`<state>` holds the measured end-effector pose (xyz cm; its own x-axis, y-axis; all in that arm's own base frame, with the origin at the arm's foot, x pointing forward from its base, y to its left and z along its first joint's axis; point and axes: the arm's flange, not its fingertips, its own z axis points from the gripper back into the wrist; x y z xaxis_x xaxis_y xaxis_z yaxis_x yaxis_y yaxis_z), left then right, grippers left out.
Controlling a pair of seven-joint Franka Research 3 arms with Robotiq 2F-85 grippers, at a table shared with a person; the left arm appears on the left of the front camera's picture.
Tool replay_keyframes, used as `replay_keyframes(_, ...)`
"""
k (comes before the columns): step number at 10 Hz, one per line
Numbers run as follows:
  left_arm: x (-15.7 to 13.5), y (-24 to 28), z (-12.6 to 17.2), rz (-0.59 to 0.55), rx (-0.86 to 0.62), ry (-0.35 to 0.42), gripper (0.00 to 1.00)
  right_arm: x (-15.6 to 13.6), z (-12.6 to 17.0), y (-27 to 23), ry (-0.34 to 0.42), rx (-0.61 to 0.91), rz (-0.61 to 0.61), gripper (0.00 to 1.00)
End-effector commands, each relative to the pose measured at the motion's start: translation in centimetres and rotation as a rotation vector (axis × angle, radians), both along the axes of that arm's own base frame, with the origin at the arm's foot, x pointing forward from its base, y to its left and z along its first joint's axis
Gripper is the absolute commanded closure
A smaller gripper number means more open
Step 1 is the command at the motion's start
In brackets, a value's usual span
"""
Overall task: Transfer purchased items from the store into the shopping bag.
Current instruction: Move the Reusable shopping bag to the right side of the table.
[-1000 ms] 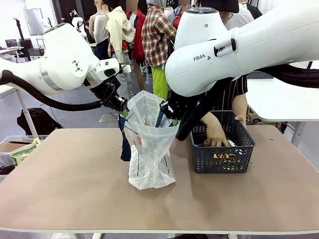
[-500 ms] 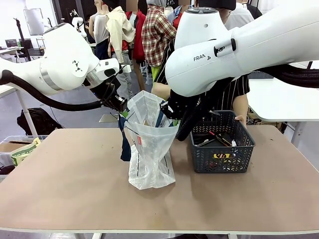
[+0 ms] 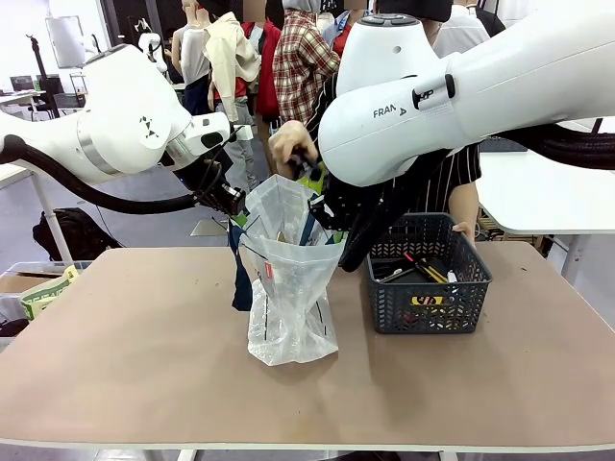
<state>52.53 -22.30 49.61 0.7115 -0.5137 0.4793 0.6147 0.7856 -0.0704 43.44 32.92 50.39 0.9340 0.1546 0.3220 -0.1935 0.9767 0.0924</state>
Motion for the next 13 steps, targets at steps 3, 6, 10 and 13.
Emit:
replay_keyframes(3,0.04,0.06,0.21,0.0,0.005,0.001,1.0,-0.05,0.11,-0.17,0.001,0.006,-0.002,1.0)
replay_keyframes(6,0.04,0.06,0.21,0.0,0.005,0.001,1.0,-0.05,0.11,-0.17,0.001,0.006,-0.002,1.0)
replay_keyframes(10,0.04,0.06,0.21,0.0,0.005,0.001,1.0,-0.05,0.11,-0.17,0.001,0.006,-0.002,1.0)
replay_keyframes(13,0.04,0.06,0.21,0.0,0.005,0.001,1.0,-0.05,0.11,-0.17,0.001,0.006,-0.002,1.0)
